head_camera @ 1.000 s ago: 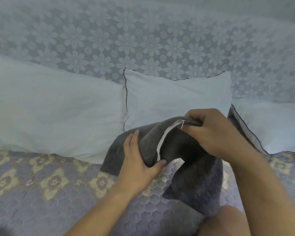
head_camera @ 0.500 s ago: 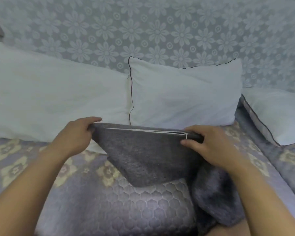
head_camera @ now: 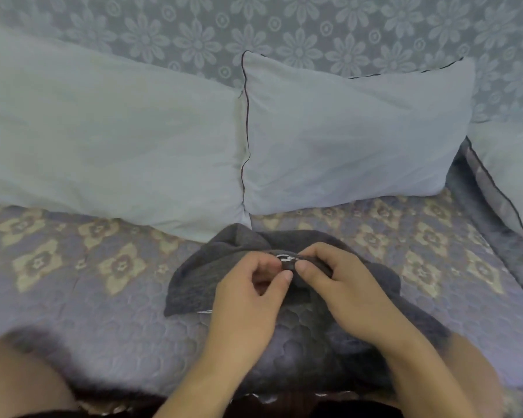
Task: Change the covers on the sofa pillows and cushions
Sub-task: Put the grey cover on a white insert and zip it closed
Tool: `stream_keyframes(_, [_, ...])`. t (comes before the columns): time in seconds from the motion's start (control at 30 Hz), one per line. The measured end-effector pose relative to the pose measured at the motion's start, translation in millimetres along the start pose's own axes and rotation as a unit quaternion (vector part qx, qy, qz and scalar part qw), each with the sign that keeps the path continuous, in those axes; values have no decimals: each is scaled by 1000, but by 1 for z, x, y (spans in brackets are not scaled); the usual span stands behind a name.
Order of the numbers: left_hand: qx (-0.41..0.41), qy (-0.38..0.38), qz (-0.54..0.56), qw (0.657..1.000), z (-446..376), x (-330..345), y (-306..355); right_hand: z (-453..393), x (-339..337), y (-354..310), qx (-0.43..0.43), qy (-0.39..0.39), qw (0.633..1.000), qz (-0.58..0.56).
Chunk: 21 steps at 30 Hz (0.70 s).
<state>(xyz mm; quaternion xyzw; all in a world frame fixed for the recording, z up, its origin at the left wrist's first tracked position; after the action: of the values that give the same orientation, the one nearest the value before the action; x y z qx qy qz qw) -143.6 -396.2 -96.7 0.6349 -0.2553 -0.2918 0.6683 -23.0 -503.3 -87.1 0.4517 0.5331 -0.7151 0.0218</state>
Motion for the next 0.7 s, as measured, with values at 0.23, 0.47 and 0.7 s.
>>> stream_keyframes(0.23, [33,17,-65,997,2,-9,-1,11,17,-10,-14,12,998,52])
stream_keyframes(0.47, [-34,22,-40,998,-2,-13,-7,20,26,-20,-39,146,963,225])
stream_keyframes(0.7, [-40,54,-128,989,-2,-5,-6,25,30,-25,-25,178,956,233])
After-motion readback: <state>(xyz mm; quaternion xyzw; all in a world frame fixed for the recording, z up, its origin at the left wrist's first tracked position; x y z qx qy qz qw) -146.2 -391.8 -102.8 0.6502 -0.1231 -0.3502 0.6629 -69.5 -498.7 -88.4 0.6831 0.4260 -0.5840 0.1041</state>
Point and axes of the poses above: each hand's wrist, its own z-axis away from the middle knuckle, its own x-axis out of the palm, y = z × x, the point moved 3 cm from there along -z, towards the middle knuckle, and after that the axes turned 11 degrees about z, right-handed, at the moved point
